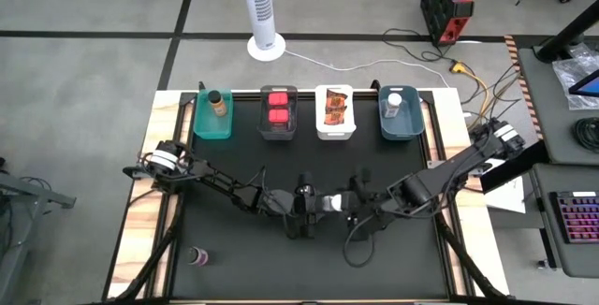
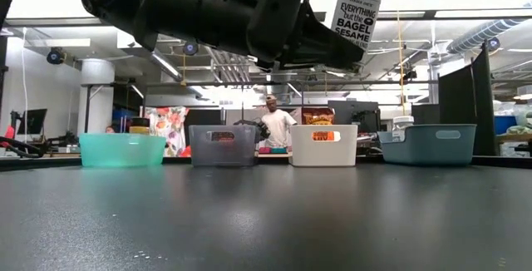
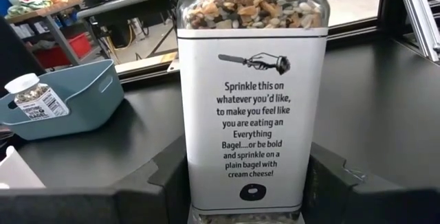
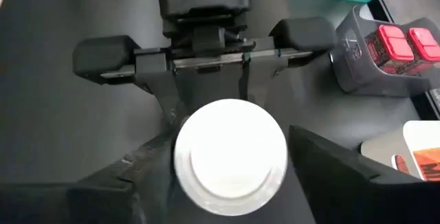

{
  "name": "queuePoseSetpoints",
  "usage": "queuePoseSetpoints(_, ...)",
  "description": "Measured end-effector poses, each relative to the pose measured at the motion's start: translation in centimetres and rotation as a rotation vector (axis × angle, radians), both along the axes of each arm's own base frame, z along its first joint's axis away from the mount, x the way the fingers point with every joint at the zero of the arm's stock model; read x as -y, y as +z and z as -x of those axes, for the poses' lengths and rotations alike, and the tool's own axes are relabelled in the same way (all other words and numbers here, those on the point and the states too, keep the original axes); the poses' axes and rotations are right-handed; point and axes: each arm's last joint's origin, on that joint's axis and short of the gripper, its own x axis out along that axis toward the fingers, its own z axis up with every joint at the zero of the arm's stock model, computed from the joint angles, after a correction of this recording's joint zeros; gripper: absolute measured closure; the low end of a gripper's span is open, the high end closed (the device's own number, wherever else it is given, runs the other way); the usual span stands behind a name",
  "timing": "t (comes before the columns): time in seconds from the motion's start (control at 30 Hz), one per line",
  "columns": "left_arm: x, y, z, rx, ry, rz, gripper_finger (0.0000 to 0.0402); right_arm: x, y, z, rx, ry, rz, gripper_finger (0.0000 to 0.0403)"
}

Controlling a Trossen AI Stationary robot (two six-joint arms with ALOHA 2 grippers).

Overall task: Sort spices by type
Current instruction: Put the white seasoning bottle into the blue bin

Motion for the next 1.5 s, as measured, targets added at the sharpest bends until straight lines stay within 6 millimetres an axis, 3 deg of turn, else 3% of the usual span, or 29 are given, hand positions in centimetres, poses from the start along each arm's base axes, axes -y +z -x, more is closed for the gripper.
queuePoseSetpoints(0.2, 0.2, 0.1, 0.0, 0.007, 0.000, 0.002, 0.0224, 0.0, 0.0, 0.0, -0.023, -0.002, -0.007, 0.0206)
queuePoseSetpoints(0.3, 0.2, 0.1, 0.0, 0.007, -0.001, 0.004, 0.0214, 0.0, 0.1, 0.1, -0.030, 0.002, -0.011, 0.0206)
queuePoseSetpoints(0.53, 0.2, 0.2, 0.0, 0.017, -0.007, 0.004, 0.0123, 0.3, 0.8, 0.3, -0.068, -0.015, -0.017, 0.0206)
queuePoseSetpoints(0.77, 0.1, 0.2, 0.0, 0.013, 0.016, -0.002, 0.0117, 2.0, 2.4, 1.4, -0.235, -0.069, -0.006, 0.0206)
queuePoseSetpoints(1.07, 0.3, 0.1, 0.0, 0.003, 0.000, 0.015, 0.0119, 9.1, 5.9, 5.1, -0.345, -0.354, -0.009, 0.0206)
queuePoseSetpoints(1.3, 0.3, 0.7, 0.2, 0.019, -0.002, 0.020, 0.0119, 15.6, 8.5, 8.9, -0.170, -0.763, -0.111, 0.0206)
queuePoseSetpoints(1.5, 0.2, 1.2, 0.2, 0.035, 0.003, 0.024, 0.0119, 20.3, 7.0, 11.5, -0.112, -1.155, -0.156, 0.0206)
